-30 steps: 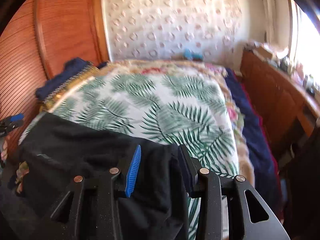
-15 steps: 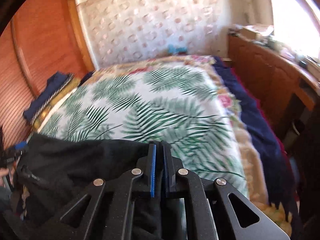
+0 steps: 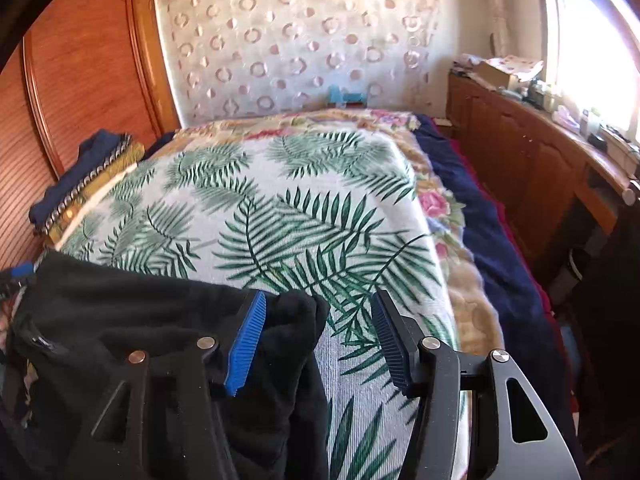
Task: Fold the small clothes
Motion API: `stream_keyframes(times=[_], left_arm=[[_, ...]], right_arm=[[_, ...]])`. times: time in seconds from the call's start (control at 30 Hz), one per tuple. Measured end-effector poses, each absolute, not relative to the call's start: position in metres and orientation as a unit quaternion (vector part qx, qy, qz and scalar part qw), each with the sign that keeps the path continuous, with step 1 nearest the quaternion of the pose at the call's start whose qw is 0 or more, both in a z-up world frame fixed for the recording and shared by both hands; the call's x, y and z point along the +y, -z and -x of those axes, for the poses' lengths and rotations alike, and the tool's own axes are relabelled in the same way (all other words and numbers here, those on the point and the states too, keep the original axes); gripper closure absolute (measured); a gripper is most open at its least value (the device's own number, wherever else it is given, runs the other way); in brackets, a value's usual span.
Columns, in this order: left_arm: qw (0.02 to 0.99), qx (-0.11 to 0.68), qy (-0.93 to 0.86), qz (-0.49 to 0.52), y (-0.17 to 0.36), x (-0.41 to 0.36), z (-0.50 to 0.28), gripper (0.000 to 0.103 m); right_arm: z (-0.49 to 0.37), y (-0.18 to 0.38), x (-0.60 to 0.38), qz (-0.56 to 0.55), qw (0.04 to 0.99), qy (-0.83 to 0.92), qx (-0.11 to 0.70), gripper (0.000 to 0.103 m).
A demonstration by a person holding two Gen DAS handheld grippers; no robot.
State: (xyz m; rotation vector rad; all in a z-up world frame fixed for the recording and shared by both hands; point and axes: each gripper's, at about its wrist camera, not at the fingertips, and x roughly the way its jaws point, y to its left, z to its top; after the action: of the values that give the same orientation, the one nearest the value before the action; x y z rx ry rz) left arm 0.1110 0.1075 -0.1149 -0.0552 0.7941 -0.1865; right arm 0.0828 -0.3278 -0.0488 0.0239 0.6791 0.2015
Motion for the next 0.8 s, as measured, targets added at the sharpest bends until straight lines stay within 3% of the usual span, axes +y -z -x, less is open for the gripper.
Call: stream_keyframes(times=[0.17, 0.37, 0.4, 0.43, 0.47, 0.53, 0.57, 0.6, 0.8], left_arm=[[0.910, 0.402, 0.096, 0.022, 0.115, 0.108, -0.126, 0.049], [0.901, 0.420, 0.104, 0.013, 0.121, 0.102, -0.139, 0.050], [0.897, 0.428, 0.113, 0.011, 0.124, 0.099, -0.142, 0.060], [0.893, 0.435, 0.116, 0.006, 0.126, 0.098, -0.143, 0.063], [0.895, 0.431, 0.112, -0.011, 0.127, 0.095, -0.142, 0.065], [0.894, 0.432, 0.119, -0.021, 0.126, 0.092, -0.141, 0.074], [0.892, 0.434, 0.126, -0.019, 0.125, 0.091, -0.140, 0.087], [0.892, 0.433, 0.129, -0.019, 0.123, 0.090, -0.138, 0.093], [0.916, 0.372, 0.152, -0.018, 0.077, 0.085, -0.095, 0.095]], right_arm=[[-0.099, 0.061, -0.326, -0.014, 0.922, -0.127, 0.367, 0.046], [-0.102, 0.057, -0.323, -0.007, 0.922, -0.135, 0.364, 0.046], [-0.102, 0.058, -0.321, -0.003, 0.921, -0.139, 0.363, 0.046], [-0.103, 0.059, -0.318, 0.003, 0.921, -0.142, 0.363, 0.047], [-0.102, 0.060, -0.315, 0.009, 0.920, -0.144, 0.363, 0.051], [-0.102, 0.060, -0.310, 0.025, 0.918, -0.146, 0.368, 0.077], [-0.102, 0.060, -0.308, 0.024, 0.915, -0.150, 0.373, 0.083], [-0.102, 0.059, -0.306, 0.021, 0.912, -0.158, 0.377, 0.088], [-0.061, 0.022, -0.308, 0.010, 0.936, -0.165, 0.312, 0.092]])
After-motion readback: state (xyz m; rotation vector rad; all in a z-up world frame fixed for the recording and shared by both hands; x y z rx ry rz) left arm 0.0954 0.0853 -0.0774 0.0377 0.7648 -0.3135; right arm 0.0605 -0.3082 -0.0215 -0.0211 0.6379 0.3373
